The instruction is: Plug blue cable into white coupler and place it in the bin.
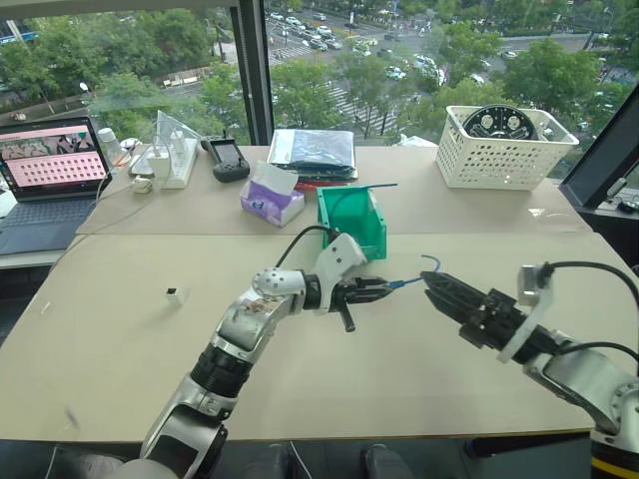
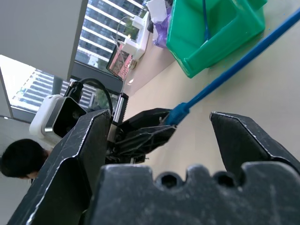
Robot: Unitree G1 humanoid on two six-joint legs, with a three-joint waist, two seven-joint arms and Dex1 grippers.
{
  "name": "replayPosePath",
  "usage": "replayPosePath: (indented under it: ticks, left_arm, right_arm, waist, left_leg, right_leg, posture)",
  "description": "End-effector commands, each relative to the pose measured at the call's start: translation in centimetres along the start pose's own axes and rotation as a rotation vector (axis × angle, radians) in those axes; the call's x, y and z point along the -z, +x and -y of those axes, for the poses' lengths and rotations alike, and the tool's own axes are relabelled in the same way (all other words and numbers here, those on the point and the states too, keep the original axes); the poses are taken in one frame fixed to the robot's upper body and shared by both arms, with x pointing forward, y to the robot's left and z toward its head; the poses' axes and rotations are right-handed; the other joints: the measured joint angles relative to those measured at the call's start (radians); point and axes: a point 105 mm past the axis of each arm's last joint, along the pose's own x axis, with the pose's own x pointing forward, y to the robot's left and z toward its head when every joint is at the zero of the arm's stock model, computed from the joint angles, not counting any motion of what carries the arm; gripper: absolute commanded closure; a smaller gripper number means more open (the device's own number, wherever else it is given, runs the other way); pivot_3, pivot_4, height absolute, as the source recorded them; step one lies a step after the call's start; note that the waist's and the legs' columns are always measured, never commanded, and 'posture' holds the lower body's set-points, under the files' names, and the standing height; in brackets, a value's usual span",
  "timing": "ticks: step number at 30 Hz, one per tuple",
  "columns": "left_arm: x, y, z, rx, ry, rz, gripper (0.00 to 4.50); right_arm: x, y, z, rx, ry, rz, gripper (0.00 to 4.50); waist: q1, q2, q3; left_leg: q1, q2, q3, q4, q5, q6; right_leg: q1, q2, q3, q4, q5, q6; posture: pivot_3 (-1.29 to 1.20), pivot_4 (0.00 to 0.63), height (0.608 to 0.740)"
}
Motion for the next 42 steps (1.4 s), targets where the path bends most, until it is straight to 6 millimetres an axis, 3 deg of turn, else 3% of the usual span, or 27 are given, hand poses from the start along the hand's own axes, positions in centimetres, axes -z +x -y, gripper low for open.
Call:
replayPosePath:
  ticks: [1, 17, 27, 32, 39, 42]
  left_arm:
    - [-1.4, 0.2, 0.5, 0.009, 0.028, 0.042, 4.42]
    - [-1.6, 0.1, 0.6, 0.011, 0.022, 0.039, 4.42]
    - [-1.7, 0.3, 0.7, 0.013, 0.028, 0.039, 4.42]
    - [-1.7, 0.2, 0.6, 0.011, 0.031, 0.037, 4.42]
    - [-1.8, 0.4, 0.5, 0.011, 0.034, 0.041, 4.42]
    - [-1.8, 0.4, 0.5, 0.011, 0.034, 0.043, 4.42]
  right_arm:
    - [-0.2, 0.6, -1.3, -0.015, 0.026, 0.036, 0.53]
    - [0.7, 1.0, -0.2, 0.068, 0.034, 0.003, 0.53]
    - [0.0, 1.5, -0.8, 0.04, 0.04, 0.036, 0.53]
    - [0.6, 1.9, -0.9, 0.029, 0.058, 0.024, 1.88]
    - [1.2, 2.2, -0.9, 0.022, 0.075, 0.01, 4.38]
    - [1.3, 2.2, -0.8, 0.023, 0.076, 0.004, 4.46]
  waist:
    - [0.0, 0.0, 0.0]
    - [0.002, 0.0, 0.0]
    - [0.001, 0.0, 0.0]
    - [0.001, 0.0, 0.0]
    - [0.001, 0.0, 0.0]
    - [0.001, 0.0, 0.0]
  left_leg:
    - [0.0, 0.0, 0.0, 0.0, 0.0, 0.0]
    - [0.0, 0.0, 0.0, 0.0, 0.0, 0.0]
    - [0.0, 0.0, 0.0, 0.0, 0.0, 0.0]
    - [0.0, 0.0, 0.0, 0.0, 0.0, 0.0]
    - [0.0, 0.0, 0.0, 0.0, 0.0, 0.0]
    - [0.0, 0.0, 0.0, 0.0, 0.0, 0.0]
  right_leg:
    - [0.0, 0.0, 0.0, 0.0, 0.0, 0.0]
    - [0.0, 0.0, 0.0, -0.001, 0.0, 0.0]
    - [0.0, 0.0, 0.0, -0.001, 0.0, 0.0]
    - [0.0, 0.0, 0.0, -0.001, 0.0, 0.0]
    - [0.0, 0.0, 0.0, -0.001, 0.0, 0.0]
    - [0.0, 0.0, 0.0, -0.001, 0.0, 0.0]
  posture:
    - [0.0, 0.15, 0.74]
    - [0.0, 0.15, 0.74]
    - [0.0, 0.15, 0.74]
    - [0.0, 0.15, 0.74]
    - [0.0, 0.15, 0.74]
    - [0.0, 0.15, 0.74]
